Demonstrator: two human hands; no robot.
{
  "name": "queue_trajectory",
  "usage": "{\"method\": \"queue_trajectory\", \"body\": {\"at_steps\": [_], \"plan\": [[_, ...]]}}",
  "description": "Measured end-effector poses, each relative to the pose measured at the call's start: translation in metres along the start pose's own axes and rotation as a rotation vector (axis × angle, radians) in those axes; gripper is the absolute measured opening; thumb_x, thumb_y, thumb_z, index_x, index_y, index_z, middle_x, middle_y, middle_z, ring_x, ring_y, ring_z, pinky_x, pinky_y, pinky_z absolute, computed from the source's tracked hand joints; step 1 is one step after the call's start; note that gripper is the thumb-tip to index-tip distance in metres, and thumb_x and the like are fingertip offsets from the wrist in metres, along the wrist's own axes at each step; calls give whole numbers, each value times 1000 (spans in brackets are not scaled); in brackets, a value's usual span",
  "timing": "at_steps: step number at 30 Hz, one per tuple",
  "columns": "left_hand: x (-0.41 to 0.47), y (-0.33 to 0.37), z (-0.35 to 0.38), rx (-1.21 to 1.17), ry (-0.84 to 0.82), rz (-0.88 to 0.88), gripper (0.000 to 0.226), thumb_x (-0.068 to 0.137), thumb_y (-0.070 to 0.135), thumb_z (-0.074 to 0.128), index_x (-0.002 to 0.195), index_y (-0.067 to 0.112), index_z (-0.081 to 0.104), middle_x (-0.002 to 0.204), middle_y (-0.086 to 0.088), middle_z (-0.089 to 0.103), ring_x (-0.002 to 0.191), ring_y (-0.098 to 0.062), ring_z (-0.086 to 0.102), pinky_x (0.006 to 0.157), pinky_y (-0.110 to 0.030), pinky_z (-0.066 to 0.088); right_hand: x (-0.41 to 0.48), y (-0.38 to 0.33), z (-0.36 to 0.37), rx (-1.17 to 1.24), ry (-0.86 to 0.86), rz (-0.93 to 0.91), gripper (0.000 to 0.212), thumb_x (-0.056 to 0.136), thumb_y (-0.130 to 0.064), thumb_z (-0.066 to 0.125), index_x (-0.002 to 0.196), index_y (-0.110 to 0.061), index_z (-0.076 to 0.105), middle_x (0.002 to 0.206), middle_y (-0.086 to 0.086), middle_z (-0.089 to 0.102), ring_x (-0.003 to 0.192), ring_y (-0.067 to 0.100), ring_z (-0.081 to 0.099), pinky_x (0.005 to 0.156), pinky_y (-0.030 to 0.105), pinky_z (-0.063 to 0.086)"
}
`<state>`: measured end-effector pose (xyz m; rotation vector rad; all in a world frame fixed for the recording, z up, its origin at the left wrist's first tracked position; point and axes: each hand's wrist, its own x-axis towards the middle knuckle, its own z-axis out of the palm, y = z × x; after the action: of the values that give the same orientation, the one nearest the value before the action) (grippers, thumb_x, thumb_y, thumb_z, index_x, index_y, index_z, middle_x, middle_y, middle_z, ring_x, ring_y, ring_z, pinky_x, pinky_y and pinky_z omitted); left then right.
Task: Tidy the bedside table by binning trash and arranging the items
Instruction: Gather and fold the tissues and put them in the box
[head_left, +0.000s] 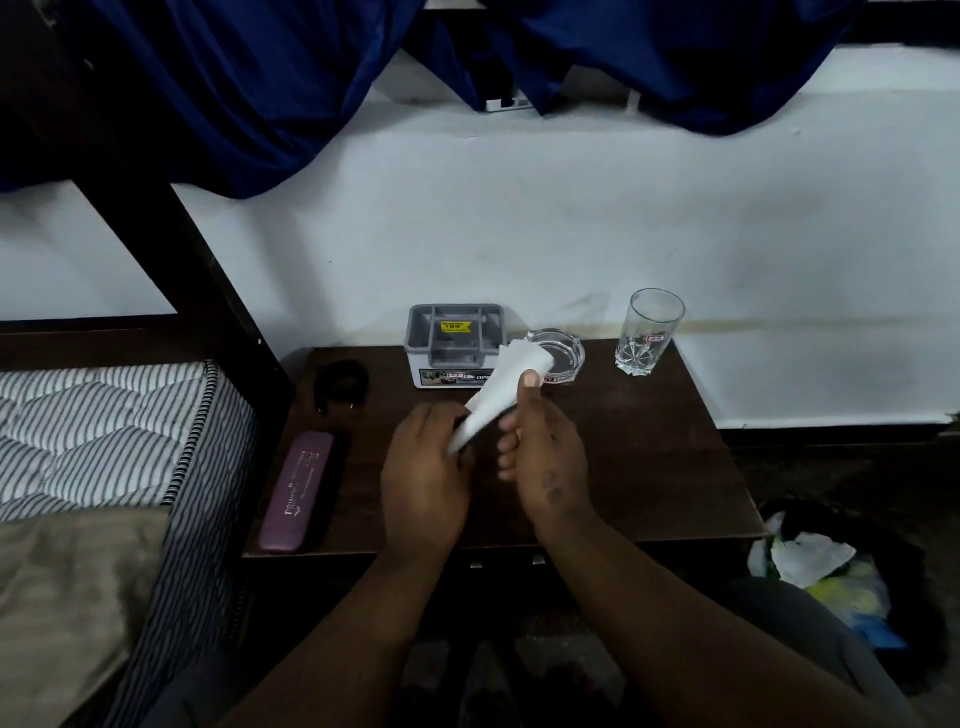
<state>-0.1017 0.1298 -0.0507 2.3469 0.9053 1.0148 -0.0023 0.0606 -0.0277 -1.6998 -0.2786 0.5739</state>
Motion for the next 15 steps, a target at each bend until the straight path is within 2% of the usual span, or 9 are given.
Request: {"method": "queue_trajectory", "body": {"at_steps": [1,3,6,8,10,12,15], "plan": [[0,1,0,84,-15,78,32,74,4,75,104,13,68,100,-5,66,91,-29,61,78,-43,50,-1,-1,0,-16,-27,19,79,63,-101,39,69,-27,66,55,0,65,53,18,66,65,48,60],[0,2,1,223,-22,164,31,75,7,76,105,12,69,100,-8,67,86,-32,62,73,-45,52,0,-4,-2,-23,-47,43,67,62,-96,53,74,-32,70,56,-1,69,53,18,69,60,42,61],[2,3,6,330,9,249,26,77,11,73,103,11,72,98,-10,70,82,-34,65,68,-44,53,6,-6,-7,132,-42,136,38,75,-55,78,81,-18,75,60,0,72,56,18,68,50,31,55],[4,1,8,358,11,306,24,79,14,70,103,11,73,98,-11,71,82,-35,67,70,-43,53,10,-8,-10,233,-46,224,20,81,-31,81,86,-13,74,62,0,73,58,17,67,50,28,53],[4,0,12,386,24,327,24,83,18,65,105,14,73,100,-9,71,85,-33,67,78,-43,50,14,-10,-12,299,-59,275,15,82,-17,79,92,-9,73,71,5,75,59,17,68,50,27,54],[7,0,16,389,55,308,27,84,21,60,107,16,74,104,-6,72,90,-31,68,87,-43,47,19,-15,-13,327,-54,268,11,82,-9,78,92,-8,73,78,9,76,61,18,69,51,27,55],[12,-4,25,331,98,272,32,83,17,71,115,15,72,117,-8,71,103,-31,67,96,-44,43,31,-23,-11,330,-17,157,11,81,-5,77,92,-7,74,79,8,77,61,14,72,52,26,57]]}}
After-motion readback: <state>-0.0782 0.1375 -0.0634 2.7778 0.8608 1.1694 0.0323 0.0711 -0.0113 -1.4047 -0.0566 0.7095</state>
